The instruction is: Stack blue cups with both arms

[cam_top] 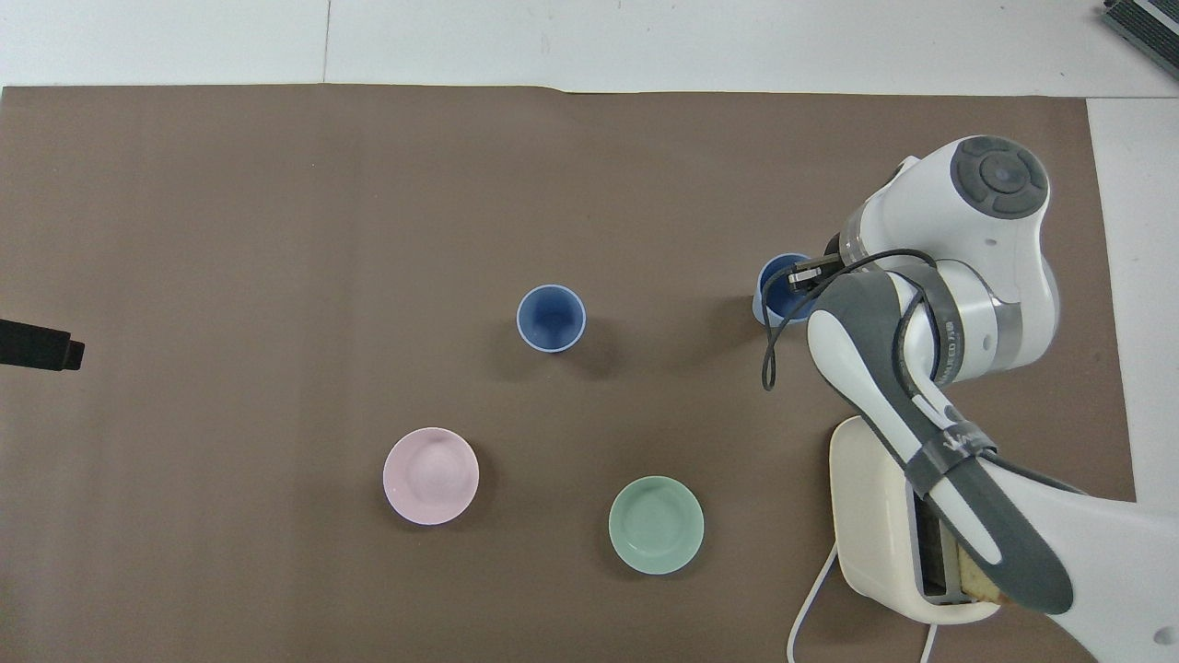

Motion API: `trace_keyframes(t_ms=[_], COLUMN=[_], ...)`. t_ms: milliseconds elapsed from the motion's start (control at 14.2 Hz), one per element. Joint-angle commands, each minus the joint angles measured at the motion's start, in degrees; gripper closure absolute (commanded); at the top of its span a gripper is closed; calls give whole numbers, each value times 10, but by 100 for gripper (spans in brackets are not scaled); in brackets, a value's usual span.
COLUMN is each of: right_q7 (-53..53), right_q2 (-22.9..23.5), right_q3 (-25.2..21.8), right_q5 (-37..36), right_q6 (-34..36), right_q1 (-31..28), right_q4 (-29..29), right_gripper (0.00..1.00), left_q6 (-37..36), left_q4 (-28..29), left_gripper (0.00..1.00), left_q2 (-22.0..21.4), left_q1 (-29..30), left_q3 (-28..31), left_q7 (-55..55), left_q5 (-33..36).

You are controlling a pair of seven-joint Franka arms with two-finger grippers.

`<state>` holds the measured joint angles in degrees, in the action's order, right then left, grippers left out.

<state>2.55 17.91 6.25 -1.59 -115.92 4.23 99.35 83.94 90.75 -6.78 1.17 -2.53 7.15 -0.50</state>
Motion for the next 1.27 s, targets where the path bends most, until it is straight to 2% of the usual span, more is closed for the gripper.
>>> trace_keyframes(t_ms=[0, 211, 493, 846, 1198], right_q7=[34, 82, 161, 225, 225], right_q2=[3, 3, 12, 17, 18], right_q3=[9, 19, 21, 25, 25], right_q5=[8, -3, 4, 62, 62], right_q6=[87, 141, 132, 72, 70], right_q1=[13, 51, 99, 139, 173], right_q4=[-79, -131, -175, -182, -184], right_gripper=[100, 100, 100, 100, 100], left_q6=[-13, 3, 14, 13, 12], left_q4=[9, 15, 16, 16, 16], left_gripper=[0, 0, 0, 0, 0], left_q2=[-14, -15, -8, -6, -6], left_q1=[10, 3, -1, 0, 0], left_q3=[0, -3, -4, -3, -3], left_q7=[-77, -93, -55, -52, -53], left_q5=[-14, -16, -15, -15, -15])
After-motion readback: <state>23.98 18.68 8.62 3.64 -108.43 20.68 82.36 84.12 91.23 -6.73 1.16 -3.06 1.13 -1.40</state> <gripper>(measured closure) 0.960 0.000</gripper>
